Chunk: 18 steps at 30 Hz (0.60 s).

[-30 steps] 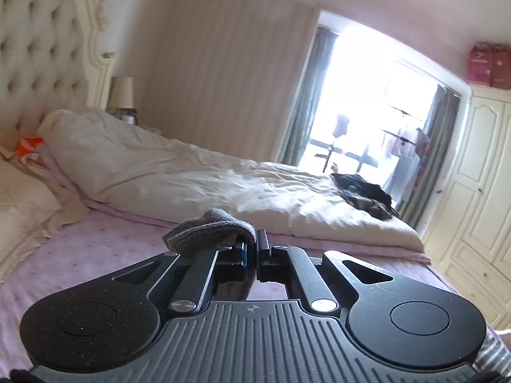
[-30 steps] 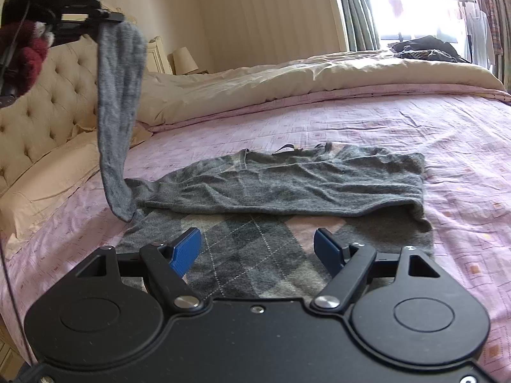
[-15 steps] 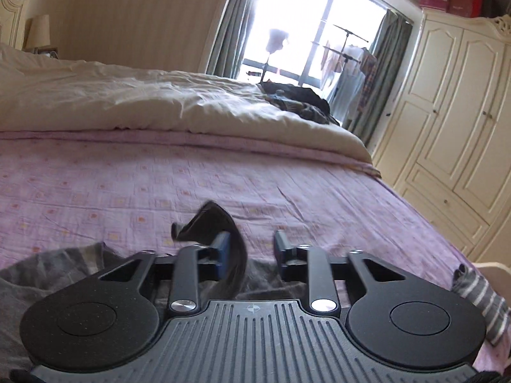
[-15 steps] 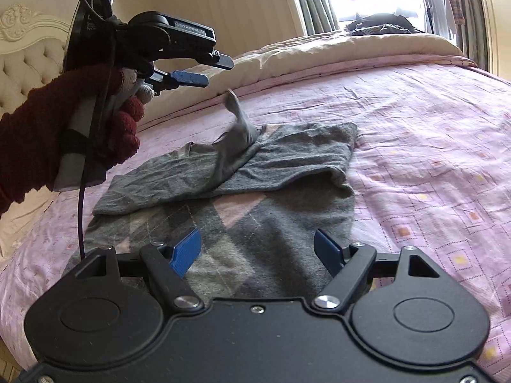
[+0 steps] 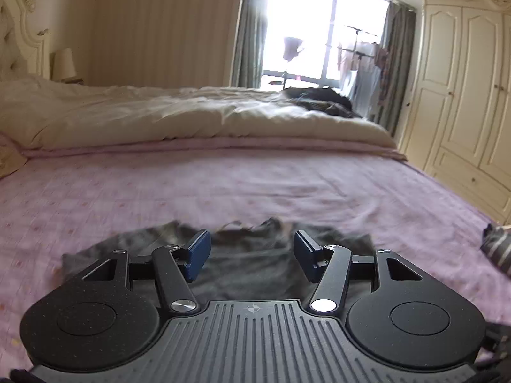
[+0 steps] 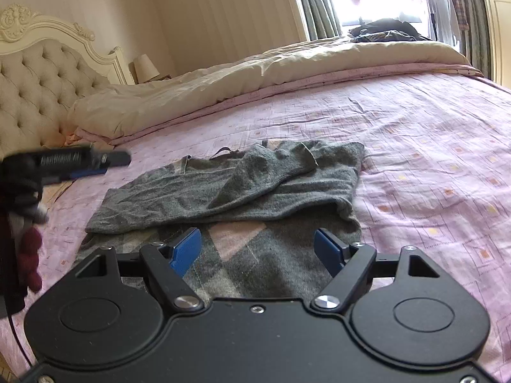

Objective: Fold small clothes
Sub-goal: 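Fold the held sleeve across the sweater and open the left gripper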

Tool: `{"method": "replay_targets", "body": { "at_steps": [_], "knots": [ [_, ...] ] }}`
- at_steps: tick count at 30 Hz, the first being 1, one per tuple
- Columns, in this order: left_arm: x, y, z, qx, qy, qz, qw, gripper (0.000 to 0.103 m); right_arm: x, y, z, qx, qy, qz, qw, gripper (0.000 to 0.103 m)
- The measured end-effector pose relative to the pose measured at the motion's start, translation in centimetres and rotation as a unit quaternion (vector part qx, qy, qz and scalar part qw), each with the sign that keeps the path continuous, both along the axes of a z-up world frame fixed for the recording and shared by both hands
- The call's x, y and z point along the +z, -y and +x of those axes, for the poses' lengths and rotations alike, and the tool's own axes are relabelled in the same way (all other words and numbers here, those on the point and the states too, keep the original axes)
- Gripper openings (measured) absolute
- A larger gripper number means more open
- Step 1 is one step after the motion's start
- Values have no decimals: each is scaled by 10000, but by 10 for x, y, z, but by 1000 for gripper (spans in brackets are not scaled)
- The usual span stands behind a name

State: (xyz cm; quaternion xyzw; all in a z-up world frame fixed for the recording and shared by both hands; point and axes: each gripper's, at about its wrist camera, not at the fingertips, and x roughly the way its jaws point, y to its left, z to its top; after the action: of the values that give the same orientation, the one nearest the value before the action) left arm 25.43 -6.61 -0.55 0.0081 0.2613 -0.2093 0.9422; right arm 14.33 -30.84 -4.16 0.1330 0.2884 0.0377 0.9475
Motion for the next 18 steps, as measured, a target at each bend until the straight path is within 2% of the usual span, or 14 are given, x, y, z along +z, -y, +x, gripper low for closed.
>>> {"method": "replay_targets", "body": {
  "at_steps": [4, 7, 10, 16, 18],
  "knots": [
    [-35, -44, -11, 463, -408, 65, 9981, 56, 3, 1, 22, 14, 1, -95, 10000, 80],
    [-56, -71, -22, 726, -562, 104, 9957, 56, 4, 2, 39, 1, 16, -243, 9997, 80],
    [-68, -87, -34, 879, -538, 84, 9946, 56, 3, 4, 56, -8, 69, -391, 9992, 80],
    [-94, -95, -44, 989, -475, 178, 9938, 56, -2, 13, 89, -110, -38, -592, 9982, 80],
    [-101, -96, -50, 979, -282, 184, 9946, 57, -5, 16, 101, -113, -92, -675, 9976, 79]
  ]
}}
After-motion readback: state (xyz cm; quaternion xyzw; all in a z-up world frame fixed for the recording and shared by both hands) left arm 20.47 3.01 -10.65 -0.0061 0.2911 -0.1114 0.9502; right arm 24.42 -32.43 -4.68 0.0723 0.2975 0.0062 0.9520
